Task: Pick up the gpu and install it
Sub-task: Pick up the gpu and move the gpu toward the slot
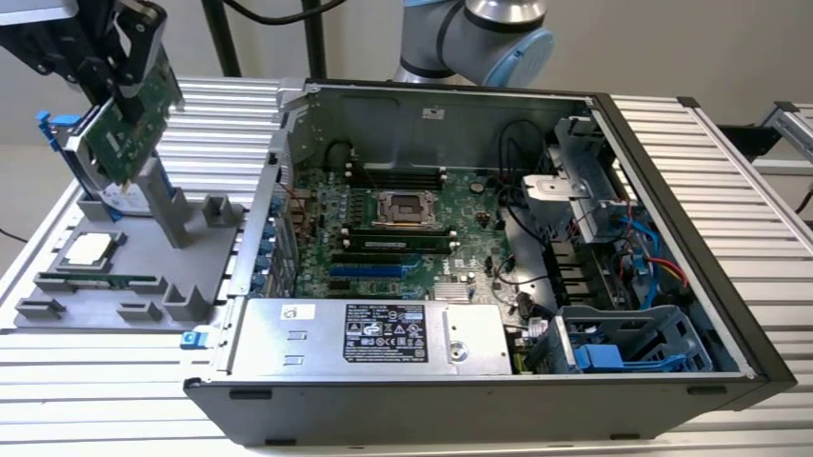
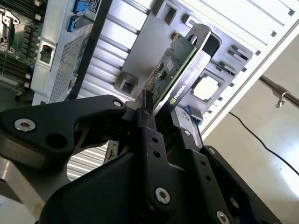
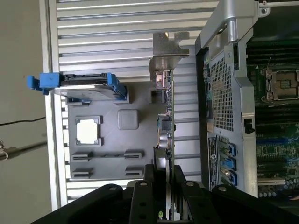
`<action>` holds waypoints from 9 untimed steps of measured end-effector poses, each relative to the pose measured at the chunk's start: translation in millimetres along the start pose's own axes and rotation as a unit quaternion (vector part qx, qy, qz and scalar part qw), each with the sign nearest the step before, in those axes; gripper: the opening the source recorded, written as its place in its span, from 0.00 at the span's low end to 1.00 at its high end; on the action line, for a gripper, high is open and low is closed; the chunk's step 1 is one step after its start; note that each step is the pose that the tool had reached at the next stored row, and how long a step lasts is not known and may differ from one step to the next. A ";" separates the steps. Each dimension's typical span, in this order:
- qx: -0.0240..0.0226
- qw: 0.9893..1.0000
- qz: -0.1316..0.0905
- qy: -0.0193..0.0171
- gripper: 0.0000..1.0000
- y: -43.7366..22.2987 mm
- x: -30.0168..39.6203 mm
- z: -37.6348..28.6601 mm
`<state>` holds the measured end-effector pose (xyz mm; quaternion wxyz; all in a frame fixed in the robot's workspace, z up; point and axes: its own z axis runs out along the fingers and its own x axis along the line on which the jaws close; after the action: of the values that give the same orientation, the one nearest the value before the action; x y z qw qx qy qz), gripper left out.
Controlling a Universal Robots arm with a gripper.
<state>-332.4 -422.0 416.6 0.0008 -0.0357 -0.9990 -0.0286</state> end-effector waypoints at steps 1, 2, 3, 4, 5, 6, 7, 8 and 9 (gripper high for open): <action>0.000 1.000 0.000 0.000 0.00 0.1 0.0 -0.9; 0.000 1.000 0.000 0.000 0.00 0.1 0.0 -1.7; 0.000 1.000 0.000 0.000 0.00 0.1 0.0 -2.5; 0.000 1.000 0.000 0.000 0.00 0.2 0.0 -3.2; 0.000 1.000 0.000 0.000 0.00 0.2 0.0 -3.8; 0.000 1.000 0.000 0.000 0.00 0.2 0.0 -4.3; 0.000 1.000 0.000 0.000 0.00 0.3 0.0 -4.8; 0.000 1.000 0.000 0.000 0.00 0.3 0.0 -5.0; 0.000 1.000 0.000 0.000 0.00 0.3 0.0 -5.0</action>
<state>-332.4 -422.0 421.6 0.0008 -0.0357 -0.9990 -0.0286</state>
